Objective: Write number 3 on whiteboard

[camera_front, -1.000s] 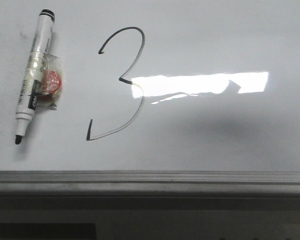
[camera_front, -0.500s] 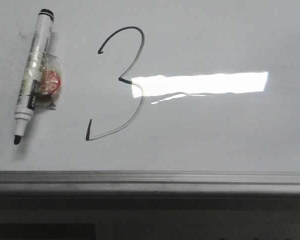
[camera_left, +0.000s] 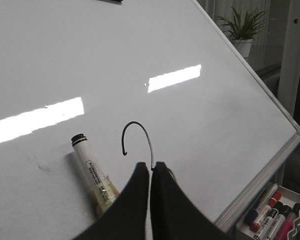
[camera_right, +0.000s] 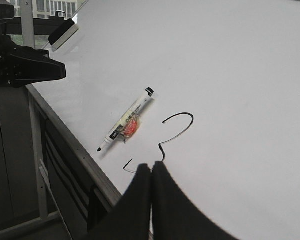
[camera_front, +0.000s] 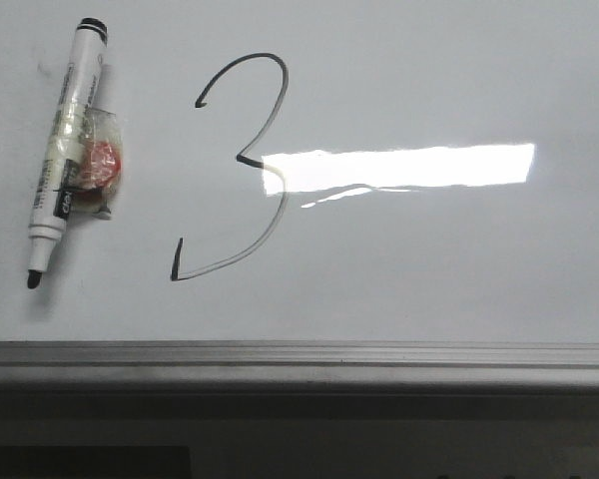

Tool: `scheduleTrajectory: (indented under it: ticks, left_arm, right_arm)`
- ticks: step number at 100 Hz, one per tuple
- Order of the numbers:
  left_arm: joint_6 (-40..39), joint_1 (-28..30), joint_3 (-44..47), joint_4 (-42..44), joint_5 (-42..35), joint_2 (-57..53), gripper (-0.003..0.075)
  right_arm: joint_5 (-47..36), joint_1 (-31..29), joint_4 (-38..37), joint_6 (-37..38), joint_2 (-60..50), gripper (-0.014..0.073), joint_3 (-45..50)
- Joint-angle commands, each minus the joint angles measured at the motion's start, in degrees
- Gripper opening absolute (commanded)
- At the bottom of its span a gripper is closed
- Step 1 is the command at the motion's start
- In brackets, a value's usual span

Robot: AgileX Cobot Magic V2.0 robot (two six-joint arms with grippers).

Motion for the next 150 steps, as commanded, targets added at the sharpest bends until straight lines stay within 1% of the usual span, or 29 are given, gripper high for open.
scheduleTrajectory:
  ticks: [1, 7, 12, 14, 17, 21, 27, 36, 45, 52, 62, 72, 89, 102, 114, 127, 145, 150]
  left_arm:
    - [0.2, -0.1, -1.6, -0.1, -2.8, 0.5, -0.002]
    - [0.2, -0.1, -1.6, -0.1, -2.8, 0.5, -0.002]
    - [0.1, -0.1, -1.6, 2.3, -2.8, 0.5, -0.002]
    - [0.1, 0.0, -1.6, 5.1, -2.6, 0.5, -0.002]
    - [0.0, 0.3, -1.6, 12.1, -2.5, 0.5, -0.002]
    - [-1.6, 1.0, -1.6, 17.9, -2.9, 0.5, -0.002]
    - [-9.2, 2.8, -1.6, 23.2, -4.2, 0.5, -0.002]
    - [-20.3, 8.1, -1.5, 31.1, -4.2, 0.5, -0.002]
    - [-25.9, 15.3, -1.1, 41.1, -4.2, 0.5, -0.002]
    - [-29.5, 21.2, -0.2, 45.8, -4.3, 0.3, -0.002]
    - [-35.1, 28.8, 3.1, 46.2, -4.5, -1.3, -0.002]
    - [-35.3, 35.1, 7.1, 46.2, -4.7, -5.0, -0.002]
    - [-37.9, 41.6, 12.5, 46.2, -4.6, -12.6, -0.002]
    - [-37.9, 45.6, 14.6, 45.5, -0.7, -14.9, -0.002]
    - [-38.0, 48.5, 14.7, 44.8, 4.9, -17.2, -0.002]
    - [-38.3, 50.0, 14.7, 44.4, 10.1, -17.7, -0.002]
    - [-46.8, 50.2, 14.7, 44.5, 18.8, -17.7, -0.002]
    - [-47.7, 50.2, 14.7, 44.9, 19.1, -17.7, -0.002]
  right_arm:
    - [-4.6, -0.3, -1.0, -0.3, 0.6, -0.0066, -1.3]
    - [-4.6, -0.3, -1.0, -0.3, 0.6, -0.0066, -1.3]
    - [-4.6, -0.3, -1.0, -0.3, 0.6, -0.0066, -1.3]
    - [-4.6, -0.3, -1.0, -0.3, 0.6, -0.0066, -1.3]
    - [-4.6, -0.3, -1.0, -0.3, 0.6, -0.0066, -1.3]
    - [-4.6, -0.3, -1.0, -0.3, 0.6, -0.0066, -1.3]
    - [-4.6, -0.3, -1.0, -0.3, 0.6, -0.0066, -1.3]
    - [-4.6, -0.3, -1.0, -0.3, 0.6, -0.0066, -1.3]
    - [-4.6, -0.3, -1.0, -0.3, 0.6, -0.0066, -1.3]
    - [-4.6, -0.3, -1.0, -0.3, 0.6, -0.0066, -1.3]
    - [-4.6, -0.3, -1.0, -0.3, 0.6, -0.0066, -1.3]
    - [-4.6, -0.3, -1.0, -0.3, 0.6, -0.0066, -1.3]
    - [-4.6, -0.3, -1.0, -0.3, 0.6, -0.0066, -1.3]
    - [-4.6, -0.3, -1.0, -0.3, 0.6, -0.0066, -1.3]
    - [-4.6, -0.3, -1.0, -0.3, 0.6, -0.0066, -1.3]
    - [-4.6, -0.3, -1.0, -0.3, 0.6, -0.0066, -1.3]
    - [-4.6, -0.3, -1.0, -0.3, 0.6, -0.0066, -1.3]
    - [-4.6, -0.3, -1.0, -0.3, 0.6, -0.0066, -1.3]
